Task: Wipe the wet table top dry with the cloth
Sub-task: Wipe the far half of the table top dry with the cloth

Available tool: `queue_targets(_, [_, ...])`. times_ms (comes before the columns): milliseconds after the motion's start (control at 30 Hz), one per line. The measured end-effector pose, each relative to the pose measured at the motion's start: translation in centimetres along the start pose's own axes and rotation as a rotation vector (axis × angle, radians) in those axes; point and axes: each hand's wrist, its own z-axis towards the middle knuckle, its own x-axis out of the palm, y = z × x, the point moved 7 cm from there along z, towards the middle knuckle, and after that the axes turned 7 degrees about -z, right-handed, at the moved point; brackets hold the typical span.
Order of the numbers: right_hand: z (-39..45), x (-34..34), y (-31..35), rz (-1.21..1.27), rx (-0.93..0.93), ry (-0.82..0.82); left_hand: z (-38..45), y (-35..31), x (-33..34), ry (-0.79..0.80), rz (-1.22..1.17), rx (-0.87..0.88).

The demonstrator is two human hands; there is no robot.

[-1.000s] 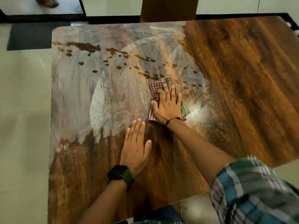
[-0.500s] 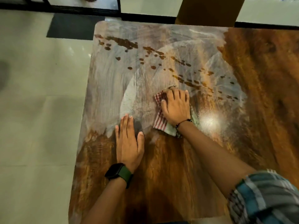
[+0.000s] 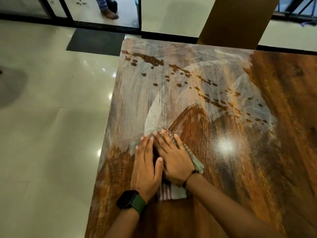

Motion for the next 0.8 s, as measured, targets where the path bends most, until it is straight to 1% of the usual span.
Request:
queue_targets(100, [5.2,-0.4,-2.6,-0.065,0.117,0.048,-0.1,-0.1,0.4,0.002,0.016,0.032])
queue_targets(167, [7.3,-0.7,-3.6,-0.021,0.221,0.090,-0.4,0.2,0.0,-0.059,-0.005,0.007])
queue_targets(233, [7.1,-0.9,-3.2,-0.014,0.285,0.071,-0.5,0.6,-0.8,-0.121,-0.059,-0.043])
queue_targets(300, [4.4,-0.7,-0.6,-0.098,0.231,0.015,-0.5,0.5,-1.1,-0.119,-0.096,-0.061])
queue_targets(367, [0.9,-0.1,2.6,-0.082,0.134,-0.038,-0.3,0.3,-1.0,-0.060,-0.085,-0.035])
queue_targets(467, [-0.8,0.6,3.5,-0.011,0.039,0.013,-0.2,0.5,-0.9,0.032,0.016,0.019])
queue_targets(533, [0.6,0.4,3.0,0.001,-0.048,0.032,-0.3,1.1,-1.3,0.065,0.046,0.025])
queue_targets(567, [1.7,0.3,2.4,-0.004,-0.050,0.046,-0.4,1.5,-1.6,0.071,0.041,0.024])
queue_targets(700, [6.9,-0.2,-1.5,-0.024,0.158,0.089,-0.5,1.7,-2.3,0.057,0.003,0.042])
queue_targets(800, [7.7,-0.4,-1.6,0.006,0.254,0.073,-0.7,1.7,-2.8,0.001,-0.054,0.011])
